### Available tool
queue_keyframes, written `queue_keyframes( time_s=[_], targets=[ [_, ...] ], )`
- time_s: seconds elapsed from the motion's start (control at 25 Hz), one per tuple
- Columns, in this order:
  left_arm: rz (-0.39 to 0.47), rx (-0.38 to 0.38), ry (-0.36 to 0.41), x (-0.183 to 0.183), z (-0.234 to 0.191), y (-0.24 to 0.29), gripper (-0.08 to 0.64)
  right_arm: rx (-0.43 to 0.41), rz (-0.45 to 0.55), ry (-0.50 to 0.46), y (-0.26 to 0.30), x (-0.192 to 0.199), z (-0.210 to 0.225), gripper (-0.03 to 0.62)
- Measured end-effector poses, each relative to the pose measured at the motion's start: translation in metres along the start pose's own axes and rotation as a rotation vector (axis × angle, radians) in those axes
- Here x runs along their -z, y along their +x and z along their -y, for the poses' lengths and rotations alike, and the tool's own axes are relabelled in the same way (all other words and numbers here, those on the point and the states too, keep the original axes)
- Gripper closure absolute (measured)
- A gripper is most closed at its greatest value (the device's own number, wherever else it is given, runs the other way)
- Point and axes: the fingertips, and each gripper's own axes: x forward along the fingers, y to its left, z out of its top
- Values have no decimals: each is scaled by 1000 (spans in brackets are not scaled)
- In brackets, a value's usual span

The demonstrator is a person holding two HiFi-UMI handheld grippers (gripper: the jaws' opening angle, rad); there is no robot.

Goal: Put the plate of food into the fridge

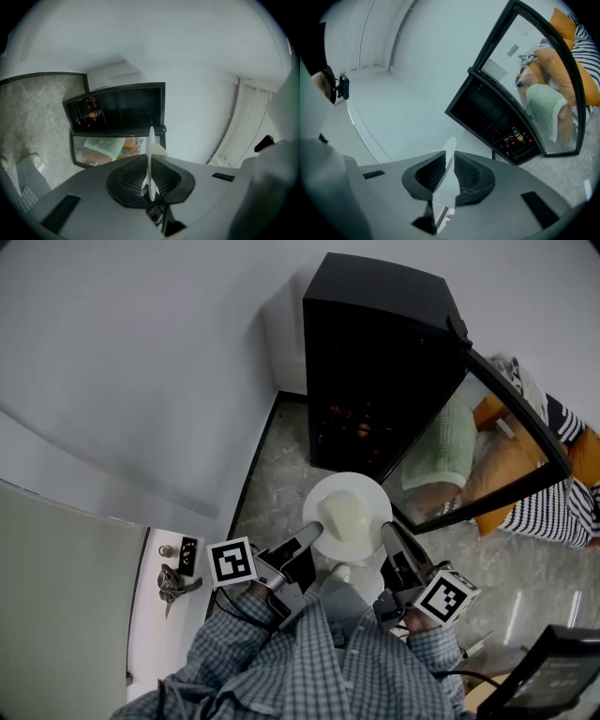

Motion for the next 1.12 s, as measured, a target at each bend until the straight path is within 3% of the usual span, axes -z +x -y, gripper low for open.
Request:
queue_keyframes(
  time_s=[0.4, 0.6, 1.12],
  targets=[
    [34, 37, 0, -4, 7, 12, 540, -27, -15, -25, 6, -16, -1, 532],
    [41, -1, 1, -11, 4, 48, 540, -33, -30, 5, 17, -45, 24, 532],
    [25, -36, -16, -22, -8, 75, 540, 4, -38, 43, 31, -59, 50, 532]
  ],
)
